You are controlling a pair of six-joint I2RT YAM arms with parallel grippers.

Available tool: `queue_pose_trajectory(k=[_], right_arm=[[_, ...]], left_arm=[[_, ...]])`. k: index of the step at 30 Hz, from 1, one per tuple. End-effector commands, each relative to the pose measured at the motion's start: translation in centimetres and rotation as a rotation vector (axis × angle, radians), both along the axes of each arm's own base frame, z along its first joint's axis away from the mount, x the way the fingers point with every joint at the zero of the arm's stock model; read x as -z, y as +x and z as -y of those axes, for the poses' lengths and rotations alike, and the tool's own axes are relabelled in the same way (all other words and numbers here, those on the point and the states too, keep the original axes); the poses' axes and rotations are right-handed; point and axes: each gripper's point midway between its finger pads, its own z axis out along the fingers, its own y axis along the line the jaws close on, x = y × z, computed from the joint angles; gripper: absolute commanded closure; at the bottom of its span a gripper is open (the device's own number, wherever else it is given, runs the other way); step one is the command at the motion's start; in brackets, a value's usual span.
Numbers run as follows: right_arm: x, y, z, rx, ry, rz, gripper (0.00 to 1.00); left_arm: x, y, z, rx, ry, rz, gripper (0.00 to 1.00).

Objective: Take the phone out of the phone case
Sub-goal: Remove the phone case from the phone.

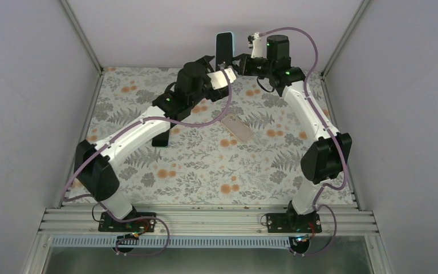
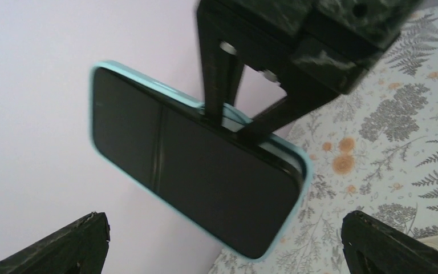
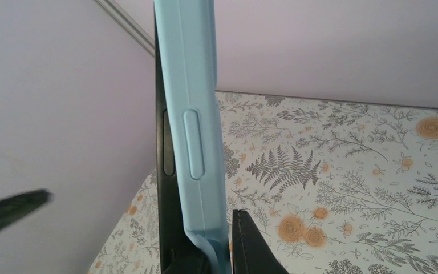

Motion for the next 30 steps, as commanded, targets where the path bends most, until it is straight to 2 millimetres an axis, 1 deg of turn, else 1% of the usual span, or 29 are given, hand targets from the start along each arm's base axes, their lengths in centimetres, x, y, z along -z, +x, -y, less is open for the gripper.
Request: queue_pose_trajectory(k=[1, 4, 7, 14, 16, 20, 24, 30], right_arm=[[-4.1, -0.4, -0.3, 0.001, 0.054, 0.102, 0.97], [-4.5, -0.7, -0.3, -0.006, 0.055, 0.111, 0.97], [-4.5, -1.0, -0.2, -0.007, 0.050, 0.120, 0.97], [-4.5, -1.1, -0.1, -0.006, 0.046, 0.129, 0.97], [-4.6, -1.2, -0.2, -0.009, 0.049, 0.134, 0.97], [-4.8, -1.3, -0.1, -0.010, 0.052, 0.138, 0.97], [-5.0, -1.3, 0.0, -0.004, 0.048, 0.145, 0.97], [-4.7, -1.3, 0.0, -0.003, 0.046, 0.142, 0.97]], left_arm=[[0.0, 0.8, 1.8, 0.028, -0.048, -0.016, 0.00], [0.0, 1.5, 1.9, 0.006, -0.062, -0.016, 0.00], [-0.7, 1.9, 1.9, -0.011, -0.082, -0.006, 0.00], [-1.7, 2.0, 2.6, 0.017, -0.105, -0.017, 0.00], [-1.6, 2.4, 2.7, 0.007, -0.103, -0.020, 0.00], [-0.6, 3.0, 3.3, 0.006, -0.082, -0.035, 0.00], [0.0, 3.0, 3.4, 0.014, -0.080, -0.048, 0.00], [-0.6, 2.4, 3.0, 0.025, -0.099, -0.052, 0.01]])
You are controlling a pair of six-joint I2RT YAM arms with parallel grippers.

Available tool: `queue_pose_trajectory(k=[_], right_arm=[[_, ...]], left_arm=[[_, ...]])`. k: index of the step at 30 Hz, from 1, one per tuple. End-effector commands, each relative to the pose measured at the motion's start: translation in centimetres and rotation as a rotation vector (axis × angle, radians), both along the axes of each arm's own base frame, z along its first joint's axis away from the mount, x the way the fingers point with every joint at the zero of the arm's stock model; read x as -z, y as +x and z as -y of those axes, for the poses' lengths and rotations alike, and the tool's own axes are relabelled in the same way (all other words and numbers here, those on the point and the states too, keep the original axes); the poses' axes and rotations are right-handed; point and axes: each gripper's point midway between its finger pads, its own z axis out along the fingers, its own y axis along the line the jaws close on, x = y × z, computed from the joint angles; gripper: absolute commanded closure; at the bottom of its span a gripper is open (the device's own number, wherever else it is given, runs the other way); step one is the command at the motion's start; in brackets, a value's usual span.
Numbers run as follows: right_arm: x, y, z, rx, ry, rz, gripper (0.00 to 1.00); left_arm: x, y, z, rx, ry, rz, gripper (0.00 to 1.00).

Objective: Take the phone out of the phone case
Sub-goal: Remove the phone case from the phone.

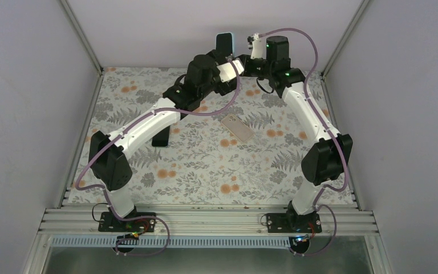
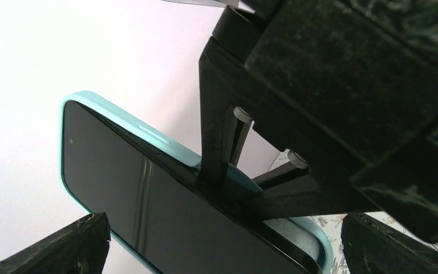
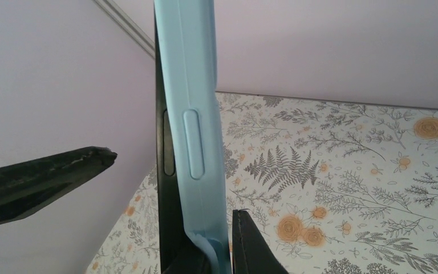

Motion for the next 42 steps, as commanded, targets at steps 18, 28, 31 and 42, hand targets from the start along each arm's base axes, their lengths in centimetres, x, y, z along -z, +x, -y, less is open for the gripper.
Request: queue_pose_trajectory(k=[18, 28, 31, 42], right_arm=[[-4.8, -1.7, -0.4, -0.042, 0.051, 0.152, 0.97], [-4.7, -1.6, -0.6, -0.053, 0.052, 0.155, 0.97], [-4.7, -1.6, -0.6, -0.054, 0.051, 0.155, 0.97], [-4.1, -2.0, -0.9, -0.084, 0.050, 0.142, 0.97]], left_arm=[[-0.4, 1.1, -3.2, -0.050, -0.065, -0.014, 0.02], [-0.7, 0.5, -3.7, -0.016, -0.090, -0.036, 0.00], [-0.7, 0.8, -3.6, -0.022, -0.094, -0.037, 0.00], [-4.5, 2.6, -7.9, -0.325, -0.143, 0.175, 0.03]])
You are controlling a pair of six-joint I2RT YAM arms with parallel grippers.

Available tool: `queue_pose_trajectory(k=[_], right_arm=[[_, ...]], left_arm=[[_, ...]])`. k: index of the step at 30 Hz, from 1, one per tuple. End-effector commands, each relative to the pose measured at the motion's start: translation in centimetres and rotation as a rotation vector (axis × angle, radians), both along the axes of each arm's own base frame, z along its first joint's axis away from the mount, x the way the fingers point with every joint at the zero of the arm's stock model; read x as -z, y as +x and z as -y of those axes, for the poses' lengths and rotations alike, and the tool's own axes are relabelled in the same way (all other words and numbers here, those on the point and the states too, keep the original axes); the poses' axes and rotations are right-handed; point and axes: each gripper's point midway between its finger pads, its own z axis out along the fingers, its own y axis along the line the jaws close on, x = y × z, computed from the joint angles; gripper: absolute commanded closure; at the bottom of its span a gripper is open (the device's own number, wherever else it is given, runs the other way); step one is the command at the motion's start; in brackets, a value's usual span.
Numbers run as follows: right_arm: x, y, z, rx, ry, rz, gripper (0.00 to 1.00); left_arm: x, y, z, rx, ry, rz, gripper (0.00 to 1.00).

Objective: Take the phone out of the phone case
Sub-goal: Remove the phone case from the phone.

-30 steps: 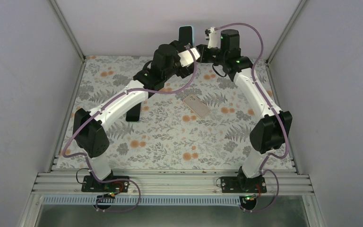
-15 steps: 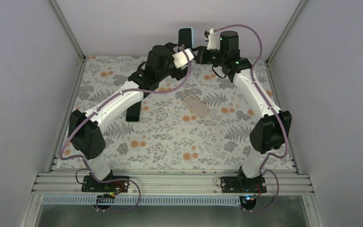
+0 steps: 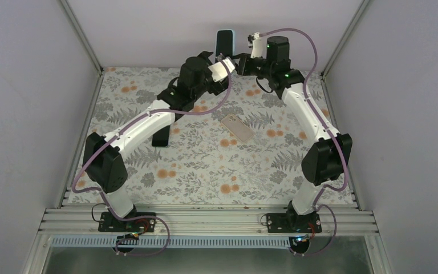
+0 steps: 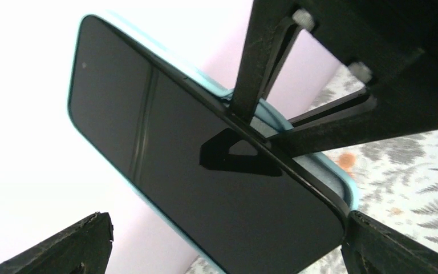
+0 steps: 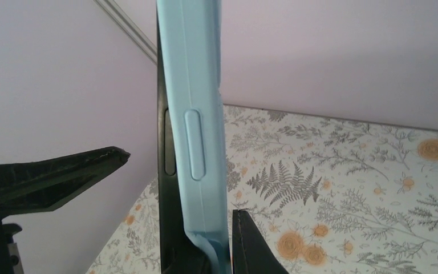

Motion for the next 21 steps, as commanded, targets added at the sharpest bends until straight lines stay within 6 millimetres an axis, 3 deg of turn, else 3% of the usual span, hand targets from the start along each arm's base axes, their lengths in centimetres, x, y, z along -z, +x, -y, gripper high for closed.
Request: queue_pose_trajectory(k=[1, 4, 8, 13, 16, 21], right_arm=[[-3.7, -2.3, -0.5, -0.072, 0.032, 0.099, 0.97], [-3.0, -2.7, -0.6, -0.094, 0.019, 0.094, 0.97], [-2.3, -3.5, -1.0, -0.149, 0.014, 0.079, 0.97], [-0.4, -4.8, -2.2, -0.259, -0.005, 0.023, 0.97], [0.9, -5.5, -2.6, -0.301, -0.024, -0.001, 0.97], [2.4, -6.6, -3.2, -0.365, -0.033, -0.044, 0.97]], left_arm=[[-6.8, 1.6, -5.8, -0.345, -0.085, 0.281, 0.03], [-11.4, 0.1, -8.3, -0.485, -0.104, 0.521, 0.03], [-13.5, -1.5, -9.8, -0.585, -0.044, 0.749, 0.08], [-13.7, -3.7, -9.6, -0.629, 0.006, 0.935, 0.19], [-13.1, -4.7, -8.3, -0.612, 0.029, 1.001, 0.22], [-11.3, -5.9, -5.6, -0.571, 0.087, 1.091, 0.46]])
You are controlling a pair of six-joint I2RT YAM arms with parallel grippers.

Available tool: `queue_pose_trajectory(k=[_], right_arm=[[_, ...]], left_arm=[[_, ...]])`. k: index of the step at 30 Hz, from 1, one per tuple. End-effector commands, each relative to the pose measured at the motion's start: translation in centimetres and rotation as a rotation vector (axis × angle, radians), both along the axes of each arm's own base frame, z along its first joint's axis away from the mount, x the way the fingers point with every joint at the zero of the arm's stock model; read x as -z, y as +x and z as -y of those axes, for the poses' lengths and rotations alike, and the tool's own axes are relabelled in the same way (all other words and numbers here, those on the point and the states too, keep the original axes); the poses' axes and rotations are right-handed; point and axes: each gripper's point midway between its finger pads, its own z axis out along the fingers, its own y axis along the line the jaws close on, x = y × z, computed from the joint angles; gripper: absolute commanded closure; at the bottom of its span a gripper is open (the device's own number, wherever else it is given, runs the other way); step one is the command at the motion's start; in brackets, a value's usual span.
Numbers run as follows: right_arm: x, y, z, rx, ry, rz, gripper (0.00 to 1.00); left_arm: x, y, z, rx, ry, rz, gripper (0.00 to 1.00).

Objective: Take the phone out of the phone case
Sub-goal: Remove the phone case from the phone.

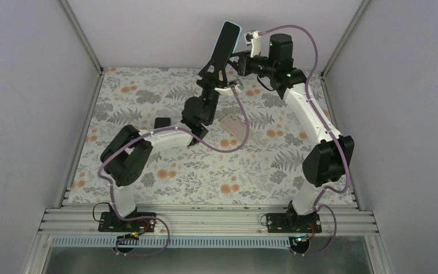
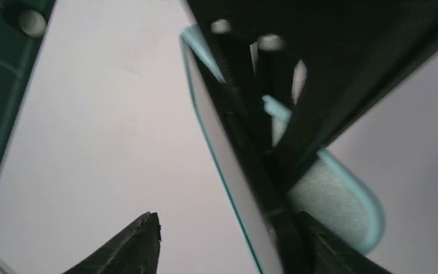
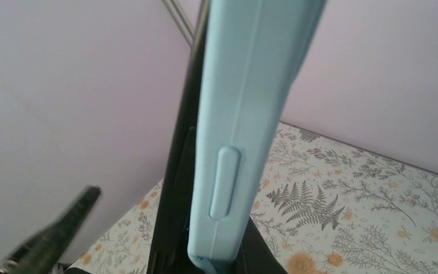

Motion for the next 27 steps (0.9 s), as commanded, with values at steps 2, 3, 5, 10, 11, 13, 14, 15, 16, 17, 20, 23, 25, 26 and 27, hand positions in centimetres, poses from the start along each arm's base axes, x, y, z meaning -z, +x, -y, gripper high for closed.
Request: queue_pose_trajectory(k=[2, 3, 5, 10, 11, 13, 14, 15, 16, 17, 20, 23, 25, 26, 27], right_arm=[[5.5, -5.7, -2.3, -0.251, -0.067, -0.208, 0.97], [5.9, -6.0, -2.5, -0.266, -0.072, -0.214, 0.97], [6.4, -6.8, -2.9, -0.303, -0.081, -0.224, 0.97], [7.4, -8.4, -3.3, -0.373, -0.082, -0.256, 0.97], [7.6, -8.6, -3.3, -0.378, -0.087, -0.257, 0.97], [8.0, -8.8, -3.1, -0.375, -0.095, -0.254, 0.97], [8.2, -8.8, -3.0, -0.369, -0.099, -0.253, 0.97], [8.4, -8.7, -2.8, -0.358, -0.105, -0.251, 0.97], [8.6, -8.4, -2.6, -0.336, -0.119, -0.245, 0.97], [9.0, -7.9, -2.3, -0.298, -0.144, -0.237, 0.97], [10.8, -5.1, -0.1, -0.103, -0.287, -0.197, 0.97], [12.2, -1.7, 4.3, 0.155, -0.502, -0.108, 0.97], [12.6, 0.0, 7.9, 0.302, -0.636, -0.054, 0.97], [13.0, 0.5, 9.6, 0.352, -0.706, -0.039, 0.97], [13.1, 1.0, 11.3, 0.405, -0.765, -0.025, 0.97]], left_arm=[[-7.4, -4.5, -4.0, -0.118, -0.160, 0.357, 0.51], [-7.4, -4.7, -3.9, -0.117, -0.159, 0.370, 0.52], [-7.4, -5.0, -3.3, -0.110, -0.150, 0.387, 0.54], [-7.5, -4.8, -2.8, -0.124, -0.140, 0.400, 0.75], [-7.6, -4.7, -2.9, -0.125, -0.141, 0.399, 0.81], [-7.9, -4.8, -2.9, -0.120, -0.151, 0.390, 0.94], [-8.1, -4.8, -2.9, -0.115, -0.156, 0.381, 0.97], [-8.2, -4.8, -2.9, -0.109, -0.157, 0.369, 0.98], [-8.3, -4.7, -2.9, -0.103, -0.157, 0.358, 0.98], [-8.4, -4.7, -2.9, -0.100, -0.154, 0.350, 0.98], [-8.4, -4.5, -3.2, -0.099, -0.142, 0.306, 0.98], [-7.6, -4.2, -3.2, -0.030, -0.088, 0.168, 0.98], [-5.9, -3.7, -2.8, 0.028, -0.007, 0.007, 0.98], [-4.9, -3.6, -3.0, 0.047, 0.009, -0.070, 0.98], [-4.3, -3.8, -3.4, 0.051, 0.041, -0.125, 0.98]])
